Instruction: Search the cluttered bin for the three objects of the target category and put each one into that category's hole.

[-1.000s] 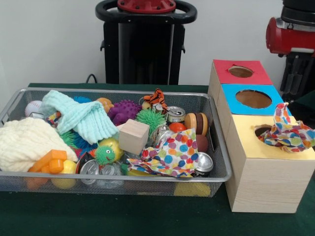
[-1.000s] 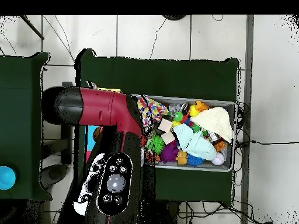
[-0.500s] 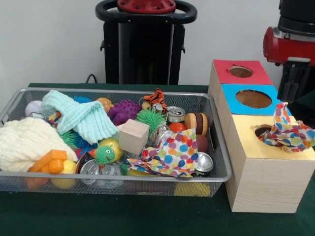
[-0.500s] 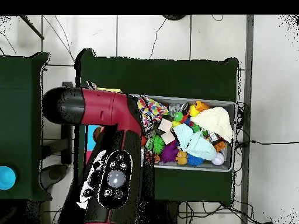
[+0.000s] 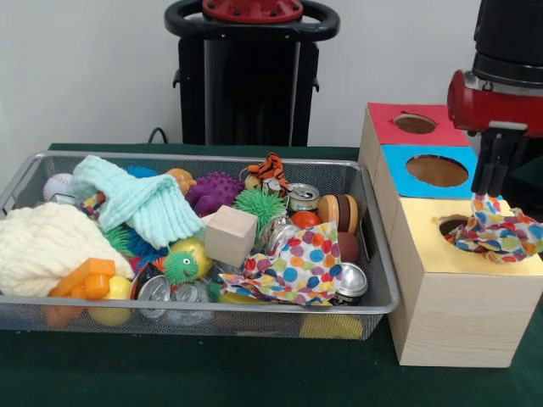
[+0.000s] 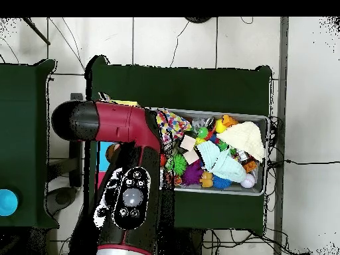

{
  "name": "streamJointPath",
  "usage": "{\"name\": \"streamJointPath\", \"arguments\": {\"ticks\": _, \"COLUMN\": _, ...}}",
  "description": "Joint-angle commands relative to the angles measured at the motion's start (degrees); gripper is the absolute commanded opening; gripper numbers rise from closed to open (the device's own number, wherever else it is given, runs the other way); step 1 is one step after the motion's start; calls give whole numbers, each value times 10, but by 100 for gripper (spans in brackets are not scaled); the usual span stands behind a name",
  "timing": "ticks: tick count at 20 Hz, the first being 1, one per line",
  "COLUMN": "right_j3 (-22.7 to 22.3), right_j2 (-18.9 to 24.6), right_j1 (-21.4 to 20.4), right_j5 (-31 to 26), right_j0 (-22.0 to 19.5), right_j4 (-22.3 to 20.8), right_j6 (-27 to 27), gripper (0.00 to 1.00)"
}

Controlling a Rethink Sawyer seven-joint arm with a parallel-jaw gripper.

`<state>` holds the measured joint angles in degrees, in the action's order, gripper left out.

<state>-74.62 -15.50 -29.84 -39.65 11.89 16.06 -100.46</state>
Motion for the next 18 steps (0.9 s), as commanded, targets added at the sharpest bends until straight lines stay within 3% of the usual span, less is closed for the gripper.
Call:
{"name": "streamJointPath", "arguments": {"ticks": 1, "right_j3": -49, "right_j2": 51, "right_j1": 25, "right_j5": 47, "right_j0": -14, "right_j4": 14, "right_j6": -120, "gripper": 0}}
{"name": "streamJointPath", "arguments": {"ticks": 18, "right_j3": -43, "right_j2": 40, "right_j1": 58, "right_j5": 53, "right_j0": 1, "right_j4": 5, "right_j6": -125, "gripper": 0}}
